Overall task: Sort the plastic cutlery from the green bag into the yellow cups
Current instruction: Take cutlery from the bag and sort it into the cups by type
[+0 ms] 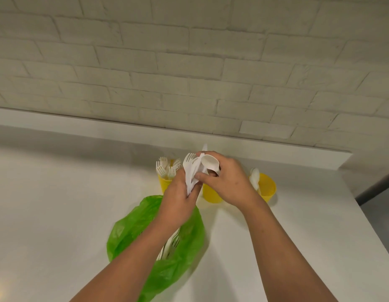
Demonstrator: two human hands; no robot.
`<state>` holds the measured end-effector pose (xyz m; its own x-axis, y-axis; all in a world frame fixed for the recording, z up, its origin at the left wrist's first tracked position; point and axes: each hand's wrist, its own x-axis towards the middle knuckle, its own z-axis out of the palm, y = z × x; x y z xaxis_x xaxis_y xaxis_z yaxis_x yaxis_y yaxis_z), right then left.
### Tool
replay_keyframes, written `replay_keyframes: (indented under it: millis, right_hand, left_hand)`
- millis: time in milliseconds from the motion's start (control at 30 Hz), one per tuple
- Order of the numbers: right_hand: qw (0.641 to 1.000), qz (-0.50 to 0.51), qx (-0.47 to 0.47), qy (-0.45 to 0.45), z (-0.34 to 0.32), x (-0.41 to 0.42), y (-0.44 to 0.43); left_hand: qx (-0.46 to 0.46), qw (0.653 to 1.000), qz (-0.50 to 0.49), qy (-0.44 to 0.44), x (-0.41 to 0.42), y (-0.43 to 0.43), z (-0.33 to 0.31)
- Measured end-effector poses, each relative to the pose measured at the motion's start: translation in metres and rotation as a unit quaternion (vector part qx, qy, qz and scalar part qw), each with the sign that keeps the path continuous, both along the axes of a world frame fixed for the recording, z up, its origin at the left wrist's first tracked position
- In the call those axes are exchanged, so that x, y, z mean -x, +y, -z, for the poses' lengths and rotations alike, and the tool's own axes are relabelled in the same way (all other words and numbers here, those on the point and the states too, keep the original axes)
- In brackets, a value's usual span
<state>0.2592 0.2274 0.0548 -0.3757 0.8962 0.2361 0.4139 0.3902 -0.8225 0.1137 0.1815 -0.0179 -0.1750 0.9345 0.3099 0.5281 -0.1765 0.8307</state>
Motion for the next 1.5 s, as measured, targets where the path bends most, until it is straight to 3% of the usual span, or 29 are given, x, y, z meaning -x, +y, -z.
replay_keyframes:
  millis: [167,467,667,833,1033,1200,1500]
  right_hand:
    - [0.999,0.018,-0.044,-0.016,0.0,0.0,0.004]
    - [0.996,0.087,-0.003,0.005,0.013,0.009,0.015]
    - [0.993,0.101,-0.002,-0.069,0.016,0.005,0.022]
    - [0.984,0.179,-0.011,-0.005,0.007,0.005,0.018]
    - [0.979,0.184,0.01,0.088,0.002,0.006,0.012]
    - [0.989,0.14,-0.043,0.033,0.001,0.009,0.011]
    - [0.98,0.176,-0.092,0.019,-0.008,0.011,0.015]
  left_hand:
    - [0.007,1.0,-0.009,0.02,0.0,0.004,0.005]
    - [0.037,0.993,-0.021,0.111,0.002,0.004,0.004]
    - [0.03,0.986,-0.021,0.165,0.006,0.001,0.01]
    - [0.045,0.988,-0.012,0.146,0.006,-0.002,0.012]
    - [0.034,0.994,0.023,0.1,0.007,-0.005,0.011]
    - [0.016,0.999,0.039,0.032,0.007,-0.006,0.014]
    - [0.01,0.999,0.021,-0.038,0.004,-0.014,0.016]
